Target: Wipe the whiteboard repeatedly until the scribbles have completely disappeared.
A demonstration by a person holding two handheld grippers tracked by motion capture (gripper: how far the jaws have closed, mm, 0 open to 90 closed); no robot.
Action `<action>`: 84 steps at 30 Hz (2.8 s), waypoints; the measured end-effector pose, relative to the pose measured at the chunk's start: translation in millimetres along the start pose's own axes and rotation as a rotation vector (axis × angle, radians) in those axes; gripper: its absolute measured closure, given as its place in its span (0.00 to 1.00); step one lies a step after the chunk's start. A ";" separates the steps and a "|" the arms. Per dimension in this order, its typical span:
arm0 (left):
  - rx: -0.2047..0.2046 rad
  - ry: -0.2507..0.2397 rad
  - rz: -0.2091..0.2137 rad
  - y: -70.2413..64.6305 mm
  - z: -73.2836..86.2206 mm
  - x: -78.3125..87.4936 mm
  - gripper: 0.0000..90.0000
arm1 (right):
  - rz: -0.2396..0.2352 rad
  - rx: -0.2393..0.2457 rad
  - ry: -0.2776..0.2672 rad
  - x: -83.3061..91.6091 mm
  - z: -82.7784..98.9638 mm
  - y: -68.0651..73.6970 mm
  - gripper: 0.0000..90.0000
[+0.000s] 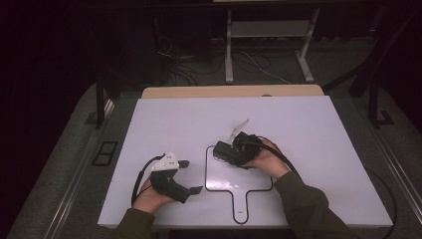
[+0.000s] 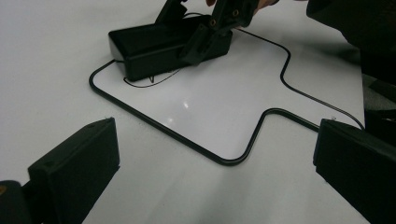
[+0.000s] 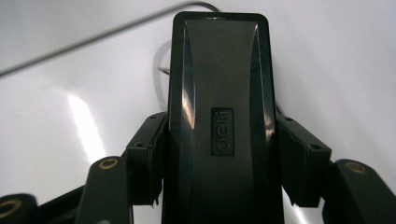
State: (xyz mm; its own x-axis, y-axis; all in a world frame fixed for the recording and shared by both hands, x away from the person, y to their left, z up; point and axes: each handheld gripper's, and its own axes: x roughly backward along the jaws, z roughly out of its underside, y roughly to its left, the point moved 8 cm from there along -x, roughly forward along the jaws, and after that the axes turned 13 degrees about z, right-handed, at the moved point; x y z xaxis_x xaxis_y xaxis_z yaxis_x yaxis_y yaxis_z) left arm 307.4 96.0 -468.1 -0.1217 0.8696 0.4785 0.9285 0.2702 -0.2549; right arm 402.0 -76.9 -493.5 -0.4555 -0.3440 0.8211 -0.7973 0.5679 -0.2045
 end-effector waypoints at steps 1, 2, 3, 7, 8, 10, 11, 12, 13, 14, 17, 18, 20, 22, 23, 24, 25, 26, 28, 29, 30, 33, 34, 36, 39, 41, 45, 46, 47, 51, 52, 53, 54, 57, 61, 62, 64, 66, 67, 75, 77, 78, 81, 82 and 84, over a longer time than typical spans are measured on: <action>0.001 -0.002 0.001 -0.3 -0.3 -0.1 0.00 | 0.000 0.026 -0.003 -0.9 -2.2 2.6 0.43; 0.001 -0.002 0.001 -0.3 -0.3 -0.1 0.00 | -0.007 0.038 -0.004 -1.2 -4.4 6.7 0.43; 0.000 -0.002 0.000 -0.3 -0.4 0.2 0.00 | -0.007 0.038 -0.004 -1.2 -4.4 6.7 0.43; 0.001 -0.008 -0.002 -0.2 -0.8 1.1 0.00 | -0.008 0.039 -0.001 -4.1 -9.9 8.4 0.43; 0.000 -0.007 -0.002 -0.1 -0.8 1.3 0.00 | -0.008 0.039 -0.001 -4.1 -9.9 8.4 0.43; 0.002 -0.007 -0.002 -0.4 -0.7 1.1 0.00 | -0.004 0.014 0.004 -5.4 -9.3 2.1 0.43; 0.003 -0.007 -0.001 -0.5 -0.7 0.9 0.00 | 0.008 -0.001 0.012 -6.4 -7.8 -6.0 0.43; 0.002 -0.007 -0.001 -0.5 -0.8 0.9 0.00 | 0.008 -0.001 0.012 -6.4 -7.8 -6.0 0.43; 0.002 -0.007 0.000 -0.5 -0.7 0.9 0.00 | 0.022 -0.019 0.020 -7.3 -6.4 -13.1 0.43; 0.002 -0.007 -0.001 -0.4 -0.8 0.9 0.00 | 0.026 -0.022 0.023 -7.6 -5.9 -16.0 0.43; 0.001 -0.008 -0.002 -0.3 -0.9 1.2 0.00 | 0.045 -0.028 0.028 -8.6 -4.9 -22.1 0.43; 0.001 -0.009 -0.002 -0.3 -1.1 1.1 0.00 | 0.049 -0.028 0.031 -8.9 -4.6 -24.2 0.43; 0.000 -0.011 -0.002 -0.4 -1.2 0.8 0.00 | 0.043 -0.034 0.031 -9.0 -5.3 -23.5 0.43; 0.000 -0.009 -0.001 -0.2 -1.1 0.6 0.00 | 0.049 -0.028 0.032 -9.2 -6.6 -21.2 0.43; 0.000 -0.009 -0.001 -0.2 -1.1 0.5 0.00 | 0.040 -0.012 0.025 -9.8 -8.9 -16.6 0.43; 0.000 -0.009 0.000 -0.3 -1.1 0.5 0.00 | 0.040 -0.012 0.025 -9.8 -8.9 -16.6 0.43; 0.000 -0.006 -0.001 -0.4 -1.0 0.7 0.00 | 0.033 -0.003 0.021 -10.1 -10.4 -13.5 0.43; 0.001 -0.009 -0.002 -0.4 -1.2 0.6 0.00 | 0.013 0.014 0.012 -10.7 -15.2 -4.0 0.43; 0.001 -0.008 -0.002 -0.6 -1.2 0.8 0.00 | 0.003 0.034 0.010 -11.2 -18.8 3.4 0.43; 0.001 -0.008 -0.002 -0.7 -1.3 0.8 0.00 | -0.004 0.052 0.006 -11.4 -21.1 7.5 0.43; 0.001 -0.008 -0.001 -0.7 -1.2 0.7 0.00 | -0.004 0.052 0.006 -11.4 -21.1 7.5 0.43; 0.000 -0.007 0.000 -0.8 -1.2 0.6 0.00 | -0.025 0.076 0.000 -12.1 -26.9 18.7 0.43; 0.001 -0.008 -0.001 -0.8 -1.3 0.6 0.00 | -0.027 0.081 -0.002 -12.8 -28.6 20.3 0.43; 0.001 -0.011 -0.002 -1.0 -1.6 1.0 0.00 | -0.027 0.078 0.003 -13.7 -30.5 20.3 0.43; 0.001 -0.012 -0.001 -0.9 -1.8 1.5 0.00 | -0.008 0.050 0.009 -17.7 -32.1 9.5 0.43; 0.001 -0.013 0.000 -0.8 -1.8 1.5 0.00 | 0.004 0.047 0.014 -18.8 -32.1 5.0 0.43; 0.001 -0.017 0.000 -1.0 -2.1 0.9 0.00 | 0.034 0.027 0.028 -22.6 -32.6 -8.5 0.43; 0.001 -0.016 0.000 -1.1 -2.1 0.8 0.00 | 0.031 0.017 0.029 -23.2 -33.2 -9.5 0.43; 0.001 -0.016 0.000 -1.0 -2.2 0.8 0.00 | 0.029 0.012 0.033 -23.4 -33.6 -9.5 0.43; 0.001 -0.017 0.000 -0.8 -2.2 0.9 0.00 | 0.030 0.033 0.027 -23.7 -36.8 -3.7 0.43; 0.001 -0.017 0.000 -0.8 -2.2 1.0 0.00 | 0.027 0.043 0.024 -23.7 -37.7 -1.2 0.43; 0.000 -0.016 0.000 -0.8 -2.2 1.0 0.00 | 0.015 0.042 0.021 -23.3 -38.9 3.3 0.43; -0.001 -0.016 0.000 -0.9 -2.3 1.0 0.00 | 0.005 0.050 0.017 -23.0 -39.9 7.4 0.43; -0.001 -0.011 0.000 -1.1 -2.0 0.9 0.00 | -0.003 0.081 0.006 -23.0 -43.1 15.6 0.43; -0.004 -0.011 -0.001 -1.0 -2.2 1.3 0.00 | 0.004 0.076 0.008 -25.4 -44.8 11.3 0.43; -0.003 -0.012 -0.001 -1.0 -2.3 1.5 0.00 | 0.011 0.065 0.011 -26.2 -45.1 8.6 0.43; -0.003 -0.015 -0.002 -0.8 -2.4 1.4 0.00 | 0.041 0.035 0.023 -28.8 -45.1 -2.0 0.43; -0.003 -0.016 -0.001 -0.6 -2.3 1.3 0.00 | 0.047 0.030 0.025 -29.6 -45.4 -4.9 0.43; -0.003 -0.016 -0.001 -0.7 -2.3 1.2 0.00 | 0.057 0.031 0.031 -30.1 -45.0 -8.1 0.43; -0.004 -0.011 -0.001 -1.1 -2.4 1.1 0.00 | 0.015 0.077 0.020 -26.7 -48.3 13.2 0.43; -0.003 -0.015 -0.001 -1.3 -2.7 1.0 0.00 | 0.007 0.089 0.015 -25.4 -48.9 19.2 0.43; -0.003 -0.011 -0.002 -1.3 -2.5 1.2 0.00 | 0.013 0.096 0.015 -25.6 -48.7 18.3 0.43; -0.004 -0.012 -0.001 -1.4 -2.5 1.6 0.00 | 0.041 0.063 0.017 -27.9 -49.2 9.8 0.43; -0.003 -0.012 -0.002 -1.4 -2.5 1.7 0.00 | 0.050 0.057 0.021 -28.8 -49.1 5.3 0.43; -0.003 -0.014 -0.001 -1.3 -2.6 1.8 0.00 | 0.058 0.050 0.026 -29.7 -48.6 0.9 0.43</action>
State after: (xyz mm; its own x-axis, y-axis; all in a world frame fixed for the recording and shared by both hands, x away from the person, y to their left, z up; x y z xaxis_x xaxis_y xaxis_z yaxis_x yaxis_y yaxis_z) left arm 307.0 96.1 -464.7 -0.1278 0.8750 0.4670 0.9293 0.2701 -0.2519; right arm 434.1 -29.8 -492.2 -0.4920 -0.2914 0.8204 -0.7889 0.5478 -0.2785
